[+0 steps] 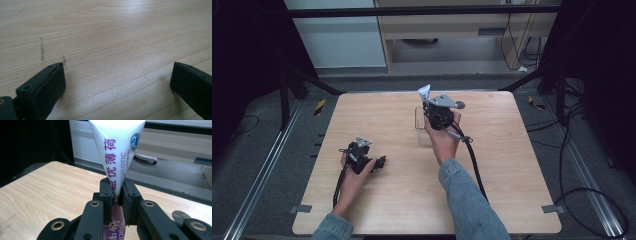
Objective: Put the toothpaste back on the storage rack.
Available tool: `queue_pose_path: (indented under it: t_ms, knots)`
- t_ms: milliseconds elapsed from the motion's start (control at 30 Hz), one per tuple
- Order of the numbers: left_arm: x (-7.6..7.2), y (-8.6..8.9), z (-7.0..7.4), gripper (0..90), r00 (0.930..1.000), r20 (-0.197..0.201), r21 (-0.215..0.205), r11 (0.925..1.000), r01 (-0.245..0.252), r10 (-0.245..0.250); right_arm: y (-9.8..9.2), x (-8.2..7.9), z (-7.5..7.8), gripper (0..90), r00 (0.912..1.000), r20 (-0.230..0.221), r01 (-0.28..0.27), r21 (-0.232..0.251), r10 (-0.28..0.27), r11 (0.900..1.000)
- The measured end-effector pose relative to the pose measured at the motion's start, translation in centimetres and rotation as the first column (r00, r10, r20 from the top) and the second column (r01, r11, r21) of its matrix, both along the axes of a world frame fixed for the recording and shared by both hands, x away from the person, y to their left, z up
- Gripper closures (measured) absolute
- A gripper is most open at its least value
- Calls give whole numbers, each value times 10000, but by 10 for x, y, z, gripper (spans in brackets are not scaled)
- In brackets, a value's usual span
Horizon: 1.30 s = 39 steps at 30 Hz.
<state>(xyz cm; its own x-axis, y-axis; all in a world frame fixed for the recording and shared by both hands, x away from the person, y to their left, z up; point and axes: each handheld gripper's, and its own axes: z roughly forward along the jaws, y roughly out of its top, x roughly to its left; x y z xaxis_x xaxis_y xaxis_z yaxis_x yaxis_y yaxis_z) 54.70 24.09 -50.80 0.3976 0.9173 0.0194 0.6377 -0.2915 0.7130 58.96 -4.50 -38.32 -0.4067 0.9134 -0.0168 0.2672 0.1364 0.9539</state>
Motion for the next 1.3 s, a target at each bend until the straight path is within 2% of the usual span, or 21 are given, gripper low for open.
queue_pose_path:
  t_ms: [533,1300]
  knots:
    - [0,0,0,0,10000,1,-1,10000,-2,2,0,-1,-7,797,9999,-117,100,58,-99,9999]
    - [0,0,0,0,10000,-3,4,10000,5,-5,4,2,-17,797,9990,-417,165,-170,-172,9997]
